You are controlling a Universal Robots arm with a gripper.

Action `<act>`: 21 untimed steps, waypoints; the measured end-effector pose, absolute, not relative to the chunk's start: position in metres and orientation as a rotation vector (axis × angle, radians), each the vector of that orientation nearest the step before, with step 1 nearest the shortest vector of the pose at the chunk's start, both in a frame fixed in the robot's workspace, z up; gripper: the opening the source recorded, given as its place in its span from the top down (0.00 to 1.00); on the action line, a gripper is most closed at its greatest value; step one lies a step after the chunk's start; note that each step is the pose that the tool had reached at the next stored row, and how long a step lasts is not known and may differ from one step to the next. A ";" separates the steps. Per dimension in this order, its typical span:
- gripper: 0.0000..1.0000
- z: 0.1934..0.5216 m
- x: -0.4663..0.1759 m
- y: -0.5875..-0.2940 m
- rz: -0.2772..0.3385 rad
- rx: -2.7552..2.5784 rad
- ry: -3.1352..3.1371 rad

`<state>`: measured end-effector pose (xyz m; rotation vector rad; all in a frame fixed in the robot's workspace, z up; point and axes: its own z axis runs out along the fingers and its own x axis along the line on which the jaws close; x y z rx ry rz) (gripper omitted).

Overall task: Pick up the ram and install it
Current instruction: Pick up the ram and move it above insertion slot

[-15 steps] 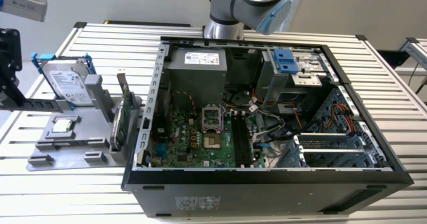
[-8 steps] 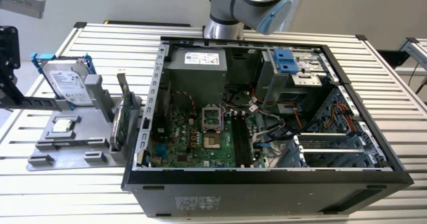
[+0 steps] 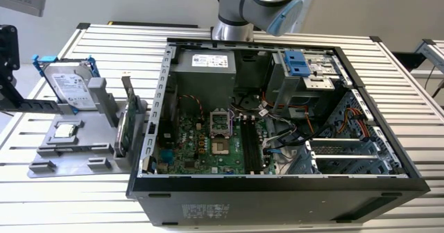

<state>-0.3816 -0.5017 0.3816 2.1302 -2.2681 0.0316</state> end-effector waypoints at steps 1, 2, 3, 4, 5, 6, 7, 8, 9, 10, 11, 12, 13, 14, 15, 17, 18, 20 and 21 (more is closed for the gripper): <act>1.00 0.382 -0.381 -0.502 0.032 2.130 -2.268; 1.00 0.382 -0.381 -0.502 0.032 2.130 -2.268; 1.00 0.382 -0.380 -0.502 0.032 2.130 -2.268; 1.00 0.382 -0.379 -0.502 0.032 2.130 -2.268; 1.00 0.382 -0.378 -0.502 0.032 2.130 -2.268; 1.00 0.382 -0.377 -0.502 0.032 2.130 -2.268; 1.00 0.382 -0.376 -0.502 0.032 2.130 -2.268; 1.00 0.382 -0.375 -0.502 0.032 2.131 -2.268; 1.00 0.382 -0.374 -0.502 0.032 2.132 -2.267; 1.00 0.382 -0.373 -0.502 0.032 2.132 -2.266; 1.00 0.382 -0.372 -0.502 0.032 2.133 -2.265; 1.00 0.382 -0.372 -0.501 0.032 2.134 -2.264; 1.00 0.382 -0.371 -0.501 0.032 2.135 -2.263; 1.00 0.382 -0.370 -0.501 0.032 2.137 -2.262; 1.00 0.382 -0.369 -0.501 0.032 2.138 -2.261; 1.00 0.382 -0.368 -0.501 0.032 2.141 -2.258; 1.00 0.382 -0.367 -0.501 0.032 2.143 -2.256; 1.00 0.382 -0.365 -0.501 0.032 2.147 -2.252; 1.00 0.382 -0.364 -0.501 0.032 2.149 -2.250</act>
